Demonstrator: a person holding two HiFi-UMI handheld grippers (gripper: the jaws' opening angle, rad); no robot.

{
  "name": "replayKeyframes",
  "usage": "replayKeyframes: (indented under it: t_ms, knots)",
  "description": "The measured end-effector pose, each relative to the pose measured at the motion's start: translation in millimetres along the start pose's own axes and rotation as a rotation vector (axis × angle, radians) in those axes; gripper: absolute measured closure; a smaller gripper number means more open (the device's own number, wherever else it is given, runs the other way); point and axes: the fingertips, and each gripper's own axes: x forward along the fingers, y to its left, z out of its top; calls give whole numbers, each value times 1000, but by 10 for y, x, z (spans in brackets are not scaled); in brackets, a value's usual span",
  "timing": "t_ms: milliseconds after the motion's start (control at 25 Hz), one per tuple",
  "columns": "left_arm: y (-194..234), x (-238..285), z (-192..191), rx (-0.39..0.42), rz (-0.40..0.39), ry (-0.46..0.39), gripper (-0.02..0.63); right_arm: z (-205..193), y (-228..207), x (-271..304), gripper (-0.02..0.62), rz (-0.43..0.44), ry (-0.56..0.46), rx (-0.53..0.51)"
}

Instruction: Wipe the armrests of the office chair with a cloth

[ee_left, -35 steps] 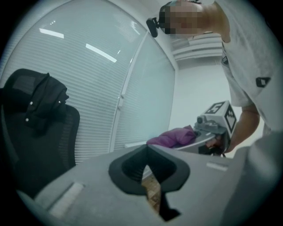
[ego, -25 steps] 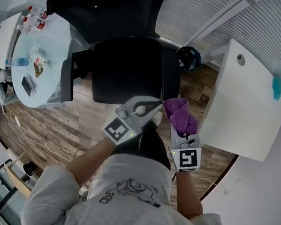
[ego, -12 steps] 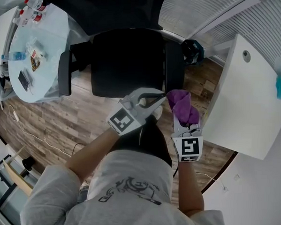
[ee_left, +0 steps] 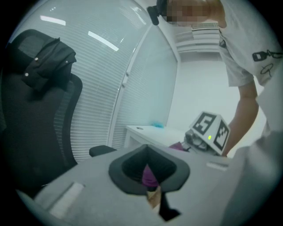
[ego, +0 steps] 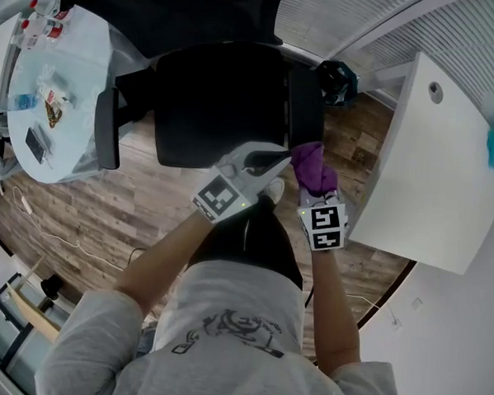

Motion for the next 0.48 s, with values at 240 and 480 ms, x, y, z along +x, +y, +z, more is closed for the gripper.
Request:
replayKeyframes:
  t_ms: [240, 480]
  knots:
    - [55, 24, -50, -8, -10, 9, 604, -93, -16, 74, 563, 10, -35, 39]
    - [128, -17, -66, -12, -2, 14, 604, -83, -24, 82, 563, 24, -24, 69]
